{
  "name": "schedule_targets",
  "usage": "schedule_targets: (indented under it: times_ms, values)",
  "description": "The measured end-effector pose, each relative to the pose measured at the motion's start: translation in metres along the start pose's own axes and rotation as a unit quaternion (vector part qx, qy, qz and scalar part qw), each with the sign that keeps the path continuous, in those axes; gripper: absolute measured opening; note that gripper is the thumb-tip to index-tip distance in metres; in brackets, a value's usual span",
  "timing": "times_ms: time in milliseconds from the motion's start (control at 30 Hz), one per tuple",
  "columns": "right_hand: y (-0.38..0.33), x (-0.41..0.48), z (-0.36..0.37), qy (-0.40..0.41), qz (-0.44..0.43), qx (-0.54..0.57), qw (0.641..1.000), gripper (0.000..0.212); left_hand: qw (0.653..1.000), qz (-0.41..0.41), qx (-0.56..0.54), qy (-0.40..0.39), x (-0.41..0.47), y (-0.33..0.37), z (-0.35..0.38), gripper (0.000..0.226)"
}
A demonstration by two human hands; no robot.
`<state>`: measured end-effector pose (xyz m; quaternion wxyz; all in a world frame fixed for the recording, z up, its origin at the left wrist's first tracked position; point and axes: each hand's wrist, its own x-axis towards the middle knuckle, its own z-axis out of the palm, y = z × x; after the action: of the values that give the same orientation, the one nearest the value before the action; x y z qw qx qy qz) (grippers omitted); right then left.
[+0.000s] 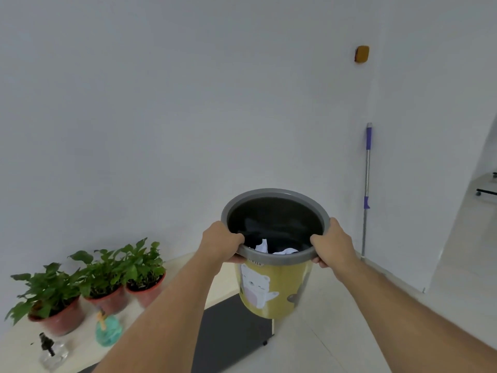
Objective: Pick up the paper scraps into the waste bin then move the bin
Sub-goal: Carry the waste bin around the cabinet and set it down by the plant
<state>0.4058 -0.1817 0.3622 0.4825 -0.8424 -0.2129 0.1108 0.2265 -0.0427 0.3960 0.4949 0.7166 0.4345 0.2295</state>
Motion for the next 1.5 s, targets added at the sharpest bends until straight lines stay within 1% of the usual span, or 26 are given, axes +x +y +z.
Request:
schedule_targets:
  times_ms: [100, 233, 567, 700, 867, 1200, 1267, 1367, 1433, 1500]
  values:
    - [0.012, 0.007, -0.006, 0.011, 0.008, 0.001, 1.000, 0.037, 1.000, 0.004, -0.001, -0.012, 0.010, -0.001, 0.018, 0.026]
    - [0.030, 0.037, -0.019, 0.021, 0.019, 0.004, 1.000, 0.038, 1.000, 0.002, -0.009, -0.030, 0.030, 0.008, 0.051, 0.028]
    - [0.065, 0.175, -0.061, 0.037, 0.039, 0.004, 0.999, 0.037, 0.999, 0.003, -0.006, -0.037, 0.127, 0.057, 0.160, 0.032]
    - [0.072, 0.231, -0.069, 0.040, 0.024, -0.021, 0.999, 0.040, 0.999, 0.002, -0.005, -0.038, 0.173, 0.072, 0.195, 0.032]
    - [0.079, 0.292, -0.066, 0.047, 0.028, -0.022, 0.998, 0.041, 0.999, 0.006, -0.007, -0.051, 0.232, 0.082, 0.227, 0.033]
    - [0.081, 0.401, -0.046, 0.080, 0.061, -0.010, 0.995, 0.043, 0.994, 0.039, -0.046, -0.095, 0.350, 0.108, 0.265, 0.023]
    - [0.084, 0.421, -0.043, 0.086, 0.068, -0.006, 0.994, 0.043, 0.993, 0.045, -0.038, -0.102, 0.370, 0.112, 0.274, 0.026]
    - [0.086, 0.432, -0.041, 0.086, 0.076, 0.000, 0.993, 0.043, 0.993, 0.043, -0.035, -0.108, 0.379, 0.117, 0.279, 0.024]
    - [0.101, 0.484, -0.037, 0.088, 0.090, 0.000, 0.992, 0.044, 0.993, 0.037, -0.035, -0.107, 0.421, 0.123, 0.310, 0.024]
    - [0.101, 0.489, -0.037, 0.082, 0.094, 0.002, 0.992, 0.044, 0.992, 0.036, -0.031, -0.115, 0.428, 0.126, 0.310, 0.026]
